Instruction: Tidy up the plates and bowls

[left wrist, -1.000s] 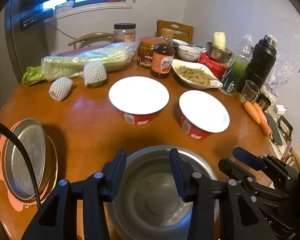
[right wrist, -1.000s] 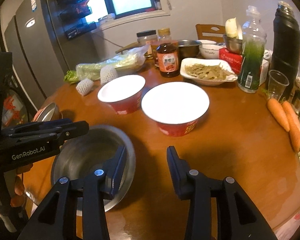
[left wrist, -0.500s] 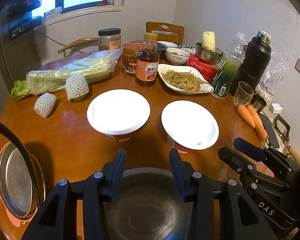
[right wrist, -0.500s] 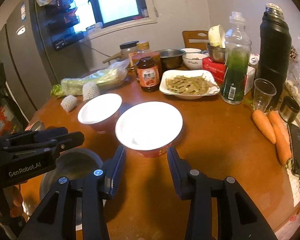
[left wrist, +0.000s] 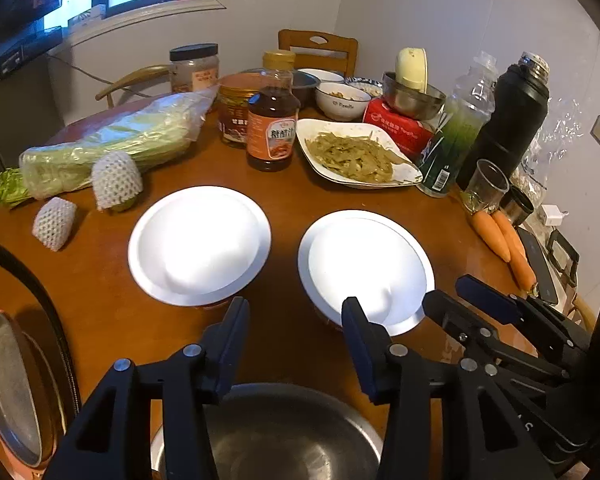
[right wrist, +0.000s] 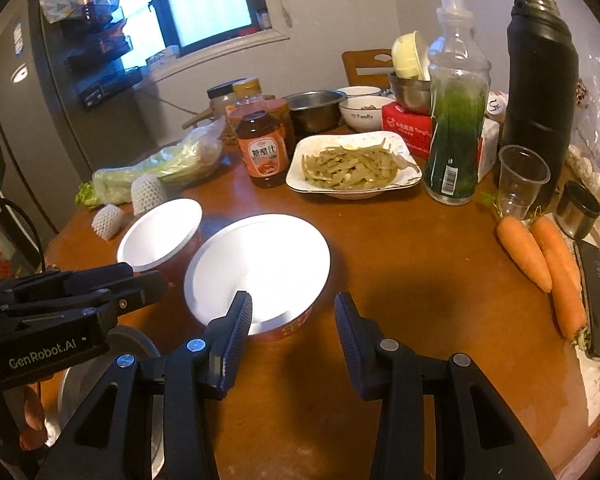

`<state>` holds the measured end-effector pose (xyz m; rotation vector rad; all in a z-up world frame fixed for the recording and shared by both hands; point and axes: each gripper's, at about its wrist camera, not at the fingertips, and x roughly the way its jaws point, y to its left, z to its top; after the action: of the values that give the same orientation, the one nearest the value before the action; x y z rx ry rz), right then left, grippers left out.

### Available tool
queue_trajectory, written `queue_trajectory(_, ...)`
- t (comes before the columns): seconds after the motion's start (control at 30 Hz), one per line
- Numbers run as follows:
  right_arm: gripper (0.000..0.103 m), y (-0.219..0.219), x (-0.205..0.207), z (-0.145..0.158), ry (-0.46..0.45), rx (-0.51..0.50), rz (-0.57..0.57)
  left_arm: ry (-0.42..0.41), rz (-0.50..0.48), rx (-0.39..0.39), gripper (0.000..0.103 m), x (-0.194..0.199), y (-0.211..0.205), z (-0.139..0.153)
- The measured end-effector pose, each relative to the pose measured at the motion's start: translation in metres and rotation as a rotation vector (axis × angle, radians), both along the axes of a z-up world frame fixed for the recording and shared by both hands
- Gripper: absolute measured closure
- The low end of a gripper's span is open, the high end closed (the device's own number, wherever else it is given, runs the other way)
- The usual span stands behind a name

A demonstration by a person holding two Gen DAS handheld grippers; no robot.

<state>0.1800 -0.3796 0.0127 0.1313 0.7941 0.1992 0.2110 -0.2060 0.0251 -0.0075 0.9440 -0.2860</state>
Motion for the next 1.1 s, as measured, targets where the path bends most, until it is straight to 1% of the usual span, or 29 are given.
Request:
queue_trajectory(0.4,0.059,0.0,0.018,-0.014,0.039,0.0,-0.004,0.067,0.003,-0.007,0.053,0.022,-0.007,-0.02)
queue_trajectory(0.6,0.059,0.003,0.023,-0.019,0.039,-0.007,0.005,0.087,0.012,-0.031,0.053,0.029,-0.006,-0.027)
queue_trajectory(0.7,0.059,0.004,0.023,-0.02,0.029,-0.014,0.008,0.104,0.012,-0.058,0.053,0.031,-0.005,-0.031)
queue_trajectory(0.77,0.063,0.004,0.024,-0.02,0.025,-0.019,0.014,0.108,0.007,-0.069,0.056,0.032,-0.005,-0.032)
queue_trajectory(0.93,0.069,0.011,0.025,-0.02,0.017,-0.029,0.04,0.118,-0.019,-0.089,0.073,0.031,-0.008,-0.034)
queue_trajectory(1.03,0.075,0.015,0.023,-0.018,0.007,-0.033,0.05,0.112,-0.023,-0.096,0.074,0.028,-0.008,-0.031)
queue_trajectory(1.1,0.075,0.017,0.021,-0.015,-0.001,-0.031,0.053,0.099,-0.021,-0.094,0.074,0.026,-0.007,-0.028)
